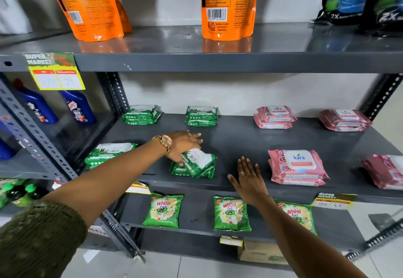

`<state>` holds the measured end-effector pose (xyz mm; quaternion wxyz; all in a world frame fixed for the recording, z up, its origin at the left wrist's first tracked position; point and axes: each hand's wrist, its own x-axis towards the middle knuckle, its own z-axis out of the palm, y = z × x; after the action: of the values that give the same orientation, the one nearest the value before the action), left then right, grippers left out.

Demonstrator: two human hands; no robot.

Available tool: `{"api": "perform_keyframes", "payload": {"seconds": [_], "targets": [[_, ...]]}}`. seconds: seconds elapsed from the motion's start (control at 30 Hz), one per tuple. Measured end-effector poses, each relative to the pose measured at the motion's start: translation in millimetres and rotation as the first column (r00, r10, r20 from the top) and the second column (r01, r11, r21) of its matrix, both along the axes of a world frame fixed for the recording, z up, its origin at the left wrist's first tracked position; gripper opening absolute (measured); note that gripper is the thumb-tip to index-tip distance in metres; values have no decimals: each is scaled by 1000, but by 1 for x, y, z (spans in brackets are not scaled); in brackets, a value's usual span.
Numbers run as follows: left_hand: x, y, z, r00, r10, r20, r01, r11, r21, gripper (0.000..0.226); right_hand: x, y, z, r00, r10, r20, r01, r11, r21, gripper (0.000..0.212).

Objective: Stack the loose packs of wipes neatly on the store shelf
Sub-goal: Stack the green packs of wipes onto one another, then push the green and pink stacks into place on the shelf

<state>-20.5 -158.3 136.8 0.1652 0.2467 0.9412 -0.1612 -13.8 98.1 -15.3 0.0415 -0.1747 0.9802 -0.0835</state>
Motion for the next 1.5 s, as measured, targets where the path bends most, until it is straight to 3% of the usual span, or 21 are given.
{"api": "perform_keyframes", "payload": {"seconds": [0.1, 0.2, 0.37, 0.73, 0.8, 0.93, 1.0, 1.07, 1.17, 1.33, 1.5], "targets": [[4, -4, -6, 988, 138, 62, -147, 975, 167, 67, 0, 0, 0, 1000, -1, 2, 1, 1000, -7, 73], [4, -2, -7, 981, 188, 43, -193, 955, 224, 58, 0, 0, -1, 1000, -2, -1, 2, 1000, -12, 73], [7, 5, -7, 971, 234, 42, -237, 936, 260, 47, 0, 0, -2, 1000, -2, -9, 2, 1000, -19, 72], [12, 7, -13, 948, 315, 54, -318, 910, 265, 50, 3, 1, 4, 1000, 8, 15, -8, 1000, -16, 73], [14, 7, -16, 937, 346, 41, -344, 902, 262, 59, 3, -1, 7, 999, 5, 32, -4, 1000, -12, 73], [26, 6, -25, 927, 373, 46, -373, 894, 247, 99, 6, -1, 30, 994, 38, 105, -26, 993, -114, 75], [35, 8, -32, 927, 374, 15, -358, 873, 330, 102, 12, 4, 47, 992, 122, 16, -116, 970, -212, 70], [44, 15, -44, 922, 381, -69, -321, 850, 417, 93, 20, 15, 64, 985, 100, -141, -139, 943, -301, 63], [54, 27, -68, 885, 421, -199, -287, 830, 479, 76, 23, 42, 83, 935, -104, -339, 22, 971, -237, 60], [58, 39, -95, 827, 492, -272, -308, 801, 513, 67, 12, 90, 85, 917, -327, -228, 337, 941, 8, 69], [54, 38, -107, 801, 499, -331, -275, 797, 537, 67, 9, 100, 73, 917, -341, -207, 344, 939, -26, 68]]}}
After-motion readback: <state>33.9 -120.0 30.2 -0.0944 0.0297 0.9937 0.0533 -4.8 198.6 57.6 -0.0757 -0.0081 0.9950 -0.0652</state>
